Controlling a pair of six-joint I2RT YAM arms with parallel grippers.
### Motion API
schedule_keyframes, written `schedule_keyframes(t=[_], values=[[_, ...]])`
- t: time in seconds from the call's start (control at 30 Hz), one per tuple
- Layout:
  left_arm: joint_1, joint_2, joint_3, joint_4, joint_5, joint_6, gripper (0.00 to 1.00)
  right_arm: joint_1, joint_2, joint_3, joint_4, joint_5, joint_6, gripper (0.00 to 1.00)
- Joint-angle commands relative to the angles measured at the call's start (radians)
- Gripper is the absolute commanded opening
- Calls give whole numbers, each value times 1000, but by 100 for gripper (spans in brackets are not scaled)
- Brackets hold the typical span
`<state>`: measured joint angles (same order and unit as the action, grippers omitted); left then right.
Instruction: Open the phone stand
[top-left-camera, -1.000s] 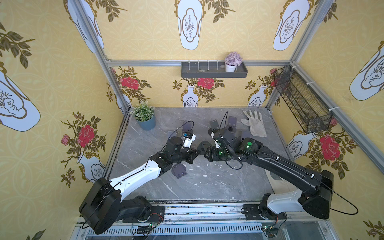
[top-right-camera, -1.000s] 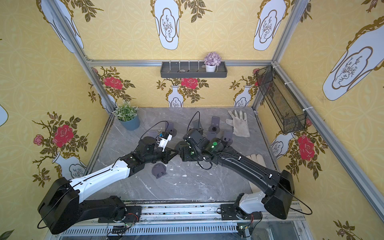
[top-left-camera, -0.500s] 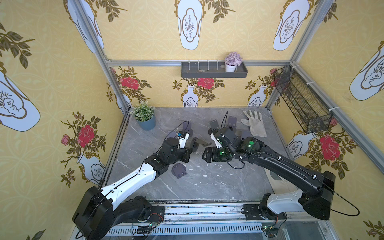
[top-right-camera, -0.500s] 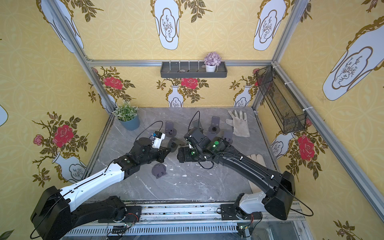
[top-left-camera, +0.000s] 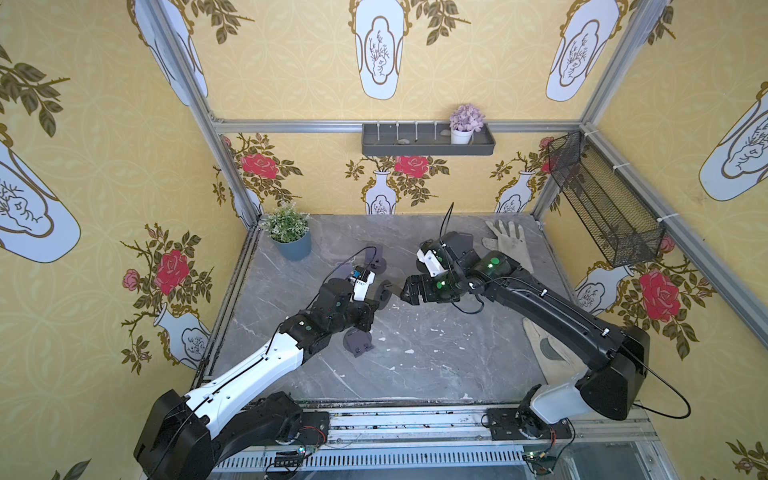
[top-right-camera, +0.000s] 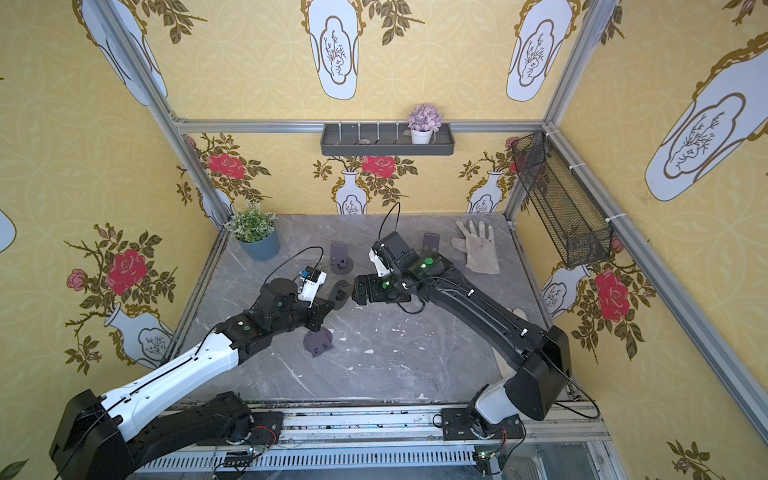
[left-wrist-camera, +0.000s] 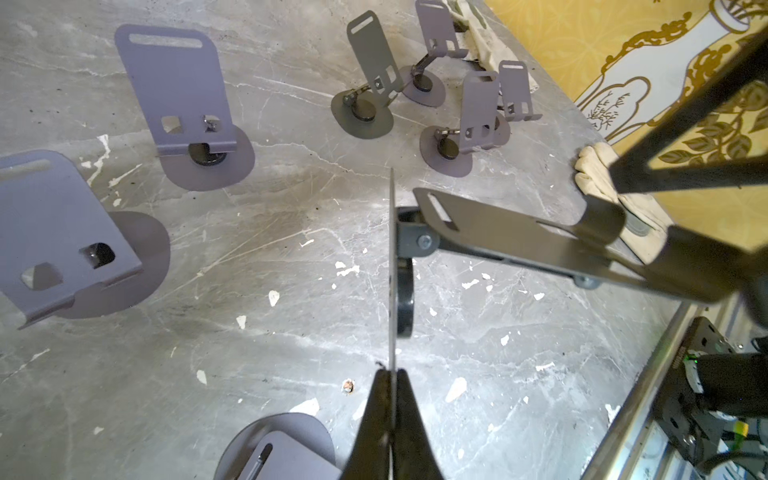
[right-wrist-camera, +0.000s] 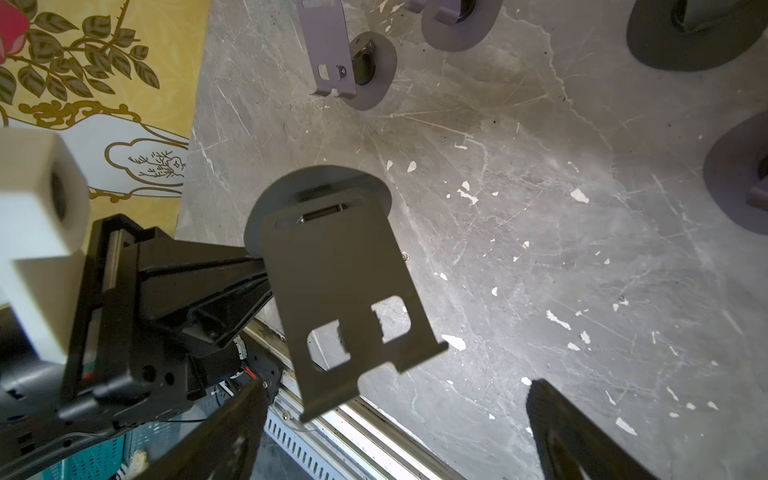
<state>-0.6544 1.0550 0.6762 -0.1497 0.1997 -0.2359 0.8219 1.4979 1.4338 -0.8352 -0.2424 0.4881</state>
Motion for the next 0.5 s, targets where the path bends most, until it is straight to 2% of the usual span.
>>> schedule_keyframes(t=[0.0, 0.3, 0.47], values=[[1, -24, -9, 11, 68, 58, 0, -18, 24, 16, 30, -52, -60, 98], [-1, -7, 3, 20, 170, 70, 0, -36, 75, 34, 75, -147, -83, 98], [-1, -14, 5, 12, 167, 72, 0, -36, 98, 39, 90, -187, -88, 96]])
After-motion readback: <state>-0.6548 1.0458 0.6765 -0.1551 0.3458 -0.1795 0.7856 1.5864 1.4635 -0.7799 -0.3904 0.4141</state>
